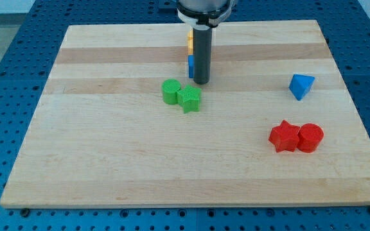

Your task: Slightly push the cube upwards

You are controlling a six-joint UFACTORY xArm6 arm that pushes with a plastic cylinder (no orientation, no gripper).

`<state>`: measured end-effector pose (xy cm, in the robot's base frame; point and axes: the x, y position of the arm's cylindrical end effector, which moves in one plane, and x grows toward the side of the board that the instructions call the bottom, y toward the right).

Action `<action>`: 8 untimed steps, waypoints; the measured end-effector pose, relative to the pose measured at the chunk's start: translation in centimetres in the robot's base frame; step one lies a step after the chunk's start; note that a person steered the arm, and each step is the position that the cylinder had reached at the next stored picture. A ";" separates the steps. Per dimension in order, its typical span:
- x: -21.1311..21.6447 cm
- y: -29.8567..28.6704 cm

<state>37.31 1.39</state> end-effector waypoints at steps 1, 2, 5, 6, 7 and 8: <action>-0.2 -0.5; -0.2 -1.4; -0.9 -1.8; -1.4 -1.8; -1.0 -1.8; 1.1 -0.6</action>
